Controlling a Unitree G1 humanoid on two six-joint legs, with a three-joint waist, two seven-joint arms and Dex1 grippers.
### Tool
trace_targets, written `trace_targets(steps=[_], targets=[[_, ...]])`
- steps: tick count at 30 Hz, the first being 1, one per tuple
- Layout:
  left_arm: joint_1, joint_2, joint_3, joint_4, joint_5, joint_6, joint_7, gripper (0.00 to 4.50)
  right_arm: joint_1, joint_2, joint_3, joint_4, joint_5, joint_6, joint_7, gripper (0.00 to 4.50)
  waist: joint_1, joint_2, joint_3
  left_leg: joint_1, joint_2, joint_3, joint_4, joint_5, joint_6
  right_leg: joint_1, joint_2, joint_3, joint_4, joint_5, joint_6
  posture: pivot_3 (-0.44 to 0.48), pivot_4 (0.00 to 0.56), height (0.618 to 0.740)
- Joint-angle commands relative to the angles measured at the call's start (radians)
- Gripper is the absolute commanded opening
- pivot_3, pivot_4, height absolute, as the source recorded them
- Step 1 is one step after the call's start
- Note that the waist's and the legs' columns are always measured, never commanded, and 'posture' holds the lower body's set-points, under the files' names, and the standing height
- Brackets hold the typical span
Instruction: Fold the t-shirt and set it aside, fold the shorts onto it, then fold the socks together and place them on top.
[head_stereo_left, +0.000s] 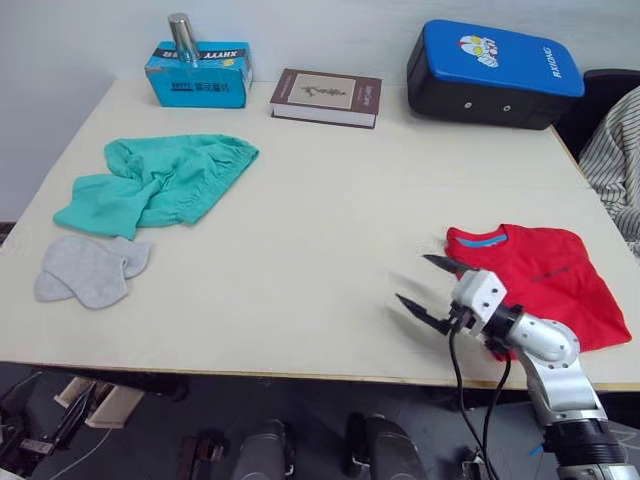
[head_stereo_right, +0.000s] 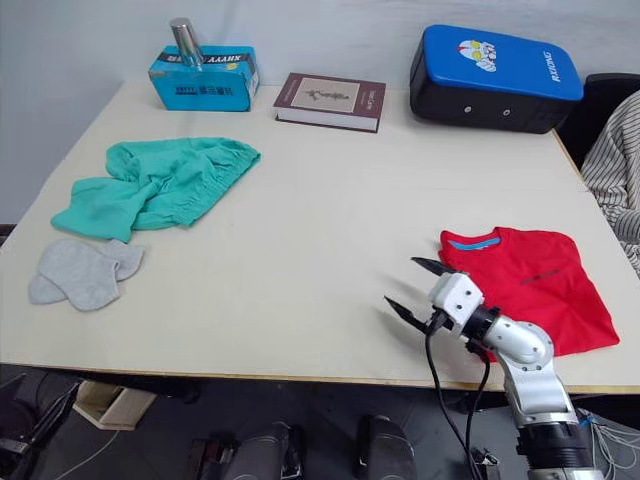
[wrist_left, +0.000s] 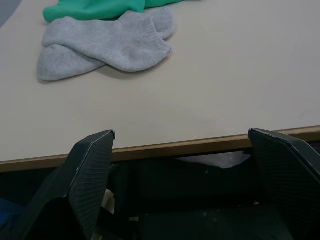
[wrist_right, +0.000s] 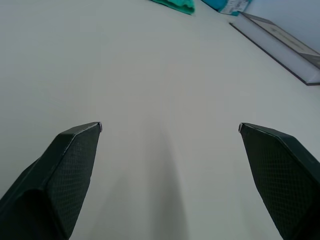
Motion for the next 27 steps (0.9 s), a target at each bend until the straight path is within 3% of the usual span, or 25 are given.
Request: trace_targets(steps=[1,6,8,11,14,19,25,27], targets=[[-0.096,0.135,0.016,-0.079,-0.023,0.106,0.068,4.47,0.025,-0.007,0.005,-0.07,0.02,-0.016,0.01,4.5,0.008,0.0,0.0,0.0,0.0,0.0,0.0,0.0,0.0,0.0,0.0,0.0,0.0,0.0,0.0,0.0,0.15,0.74],[-0.391,0.386,-0.164,-0.009,0.055,0.308,0.121,4.47,0.016,0.009,0.059,-0.143,0.033,0.027,0.022,4.5,0.01,0.001,0.0,0.0,0.001,0.002,0.0,0.003,0.001,-0.001,0.001,0.001,0.006,0.0,-0.001,0.0,0.15,0.74],[-0.571,0.46,-0.297,0.113,0.116,0.347,0.107,4.47,0.001,0.02,0.075,-0.167,0.031,0.055,0.011,4.5,0.008,0.001,0.001,0.001,0.001,0.003,0.0,0.003,0.002,-0.002,0.001,0.002,0.007,0.0,-0.001,0.0,0.15,0.74],[-0.855,0.503,-0.497,0.349,0.257,0.266,0.048,4.47,-0.02,0.026,0.085,-0.197,0.025,0.09,-0.011,4.5,0.002,0.001,0.001,0.001,0.0,0.007,-0.001,0.007,-0.004,-0.004,0.001,0.004,0.009,0.0,0.0,0.0,0.15,0.74],[-1.225,0.464,-0.68,0.733,0.414,0.207,0.042,4.47,-0.033,0.025,0.077,-0.243,0.025,0.133,-0.042,4.5,0.0,-0.003,0.001,0.001,-0.001,0.01,-0.002,0.009,-0.005,-0.006,0.003,0.005,0.01,0.0,0.0,0.0,0.15,0.74],[-1.6,0.344,-0.812,1.298,0.58,0.026,0.07,4.47,-0.015,0.023,0.062,-0.321,0.012,0.197,-0.098,4.5,-0.008,-0.006,0.0,0.002,-0.002,0.016,-0.002,0.011,-0.004,-0.007,0.011,0.006,0.013,0.001,0.002,0.0,0.15,0.74],[-1.689,0.274,-0.839,1.517,0.665,-0.03,0.15,4.47,0.072,-0.002,0.012,-0.455,0.0,0.267,-0.153,4.5,-0.011,-0.008,0.0,0.001,-0.001,0.019,-0.003,0.01,-0.004,-0.009,0.013,0.009,0.011,0.001,0.005,0.0,0.15,0.74],[-1.699,0.256,-0.829,1.534,0.664,-0.003,0.138,3.89,0.113,-0.008,-0.019,-0.491,-0.008,0.286,-0.175,4.5,-0.01,-0.008,0.0,0.002,-0.001,0.019,-0.001,0.01,-0.004,-0.009,0.013,0.01,0.014,0.001,0.005,0.0,0.15,0.74]])
